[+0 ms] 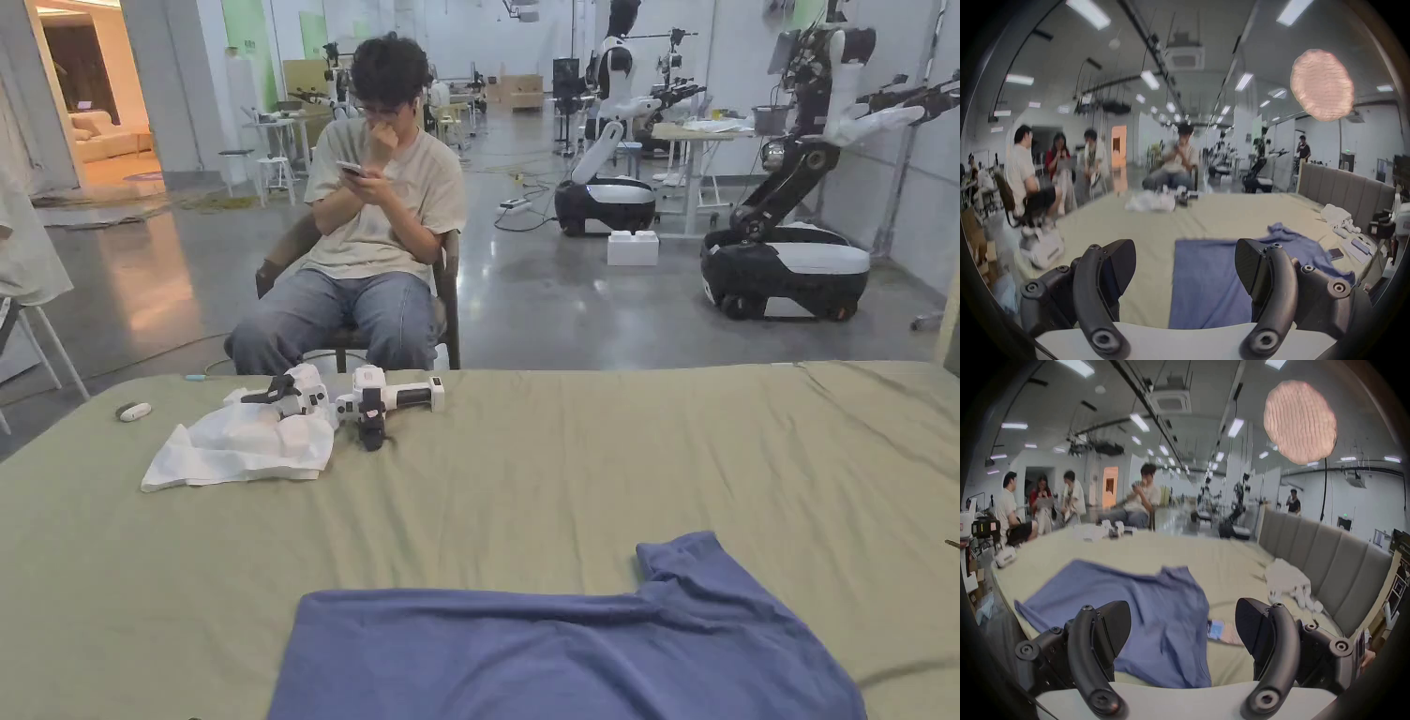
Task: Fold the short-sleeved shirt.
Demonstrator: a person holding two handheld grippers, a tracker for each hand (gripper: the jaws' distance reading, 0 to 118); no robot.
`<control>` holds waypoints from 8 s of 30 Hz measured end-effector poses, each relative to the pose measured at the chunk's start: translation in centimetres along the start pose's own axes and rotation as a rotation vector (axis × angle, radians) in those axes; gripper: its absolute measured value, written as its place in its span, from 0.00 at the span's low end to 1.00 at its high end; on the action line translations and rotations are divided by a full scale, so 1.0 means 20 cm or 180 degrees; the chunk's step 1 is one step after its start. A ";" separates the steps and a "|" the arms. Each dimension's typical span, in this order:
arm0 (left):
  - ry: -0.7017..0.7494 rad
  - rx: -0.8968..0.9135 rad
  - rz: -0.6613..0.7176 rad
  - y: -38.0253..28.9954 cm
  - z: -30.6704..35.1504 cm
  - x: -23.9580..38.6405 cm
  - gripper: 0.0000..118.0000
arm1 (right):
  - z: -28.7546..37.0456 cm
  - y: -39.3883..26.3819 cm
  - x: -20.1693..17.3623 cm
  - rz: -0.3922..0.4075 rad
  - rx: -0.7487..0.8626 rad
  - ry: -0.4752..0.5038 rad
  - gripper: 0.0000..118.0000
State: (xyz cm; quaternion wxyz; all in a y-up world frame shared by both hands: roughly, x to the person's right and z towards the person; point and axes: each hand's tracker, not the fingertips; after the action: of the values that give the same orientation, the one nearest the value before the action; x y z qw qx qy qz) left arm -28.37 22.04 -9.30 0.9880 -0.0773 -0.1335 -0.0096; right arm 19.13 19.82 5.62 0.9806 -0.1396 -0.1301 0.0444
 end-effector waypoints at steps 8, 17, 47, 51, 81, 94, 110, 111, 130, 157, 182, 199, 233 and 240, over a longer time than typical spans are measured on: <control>-0.0255 0.0368 -0.0365 0.13 0.23 0.21 0.24 | 0.11 0.10 -0.10 -0.0413 0.0311 0.0306 0.19; -0.0389 0.0206 -0.0349 0.10 0.23 0.20 0.00 | 0.12 0.08 -0.13 -0.0469 0.0323 0.0359 0.00; -0.0574 -0.2698 0.0307 -0.85 -0.53 -0.22 0.09 | 0.09 -0.20 0.03 -0.0742 -0.0542 0.0073 0.00; -0.0566 -0.2854 0.0109 -0.85 -0.58 -0.17 0.05 | 0.07 -0.30 0.11 -0.0818 -0.1008 -0.0048 0.24; -0.0516 -0.2228 0.0379 -0.40 -1.19 -0.15 0.04 | -1.17 -0.18 0.28 -0.0304 -0.1788 0.0050 0.01; -0.0076 -0.2349 0.0148 -0.51 -1.55 -0.11 0.52 | -1.47 -0.26 0.28 -0.0634 -0.1996 -0.0075 0.42; -0.0314 -0.0615 0.0030 -0.11 -0.52 -0.02 0.07 | -0.59 -0.06 0.04 -0.0584 -0.0592 0.0345 0.04; -0.0321 -0.0623 0.0013 -0.12 -0.50 -0.01 0.02 | -0.57 -0.07 0.03 -0.0576 -0.0607 0.0361 0.04; -0.0066 -0.2297 0.0657 -0.88 -1.30 -0.09 0.48 | -0.56 -0.28 0.06 -0.0724 -0.1004 0.0355 0.00; -0.0185 -0.2386 0.0386 -0.82 -1.34 -0.05 0.04 | -1.18 -0.66 0.10 -0.1168 -0.1815 -0.0233 0.04; -0.0141 -0.1944 0.0385 -0.65 -0.36 -0.28 0.73 | -0.36 -0.59 0.07 -0.0529 -0.1954 -0.0089 0.63; -0.0384 -0.0504 0.0060 -0.16 -0.16 0.08 0.00 | -0.33 -0.12 -0.09 -0.0553 -0.0613 0.0395 0.00; 0.0088 -0.2609 -0.0113 -0.79 -1.63 -0.11 0.01 | -1.51 -0.32 0.25 -0.0769 -0.2033 0.0218 0.68; 0.0068 -0.2644 -0.0158 -0.78 -1.63 -0.11 0.01 | -1.83 -0.43 0.20 -0.0386 -0.2592 0.0023 0.29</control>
State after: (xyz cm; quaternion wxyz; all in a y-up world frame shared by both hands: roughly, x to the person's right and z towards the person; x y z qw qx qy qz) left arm -22.49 1.56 -38.65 0.8736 -0.4659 -0.1099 -0.0872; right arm 33.25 2.51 -24.85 0.8465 -0.5085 -0.1417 -0.0690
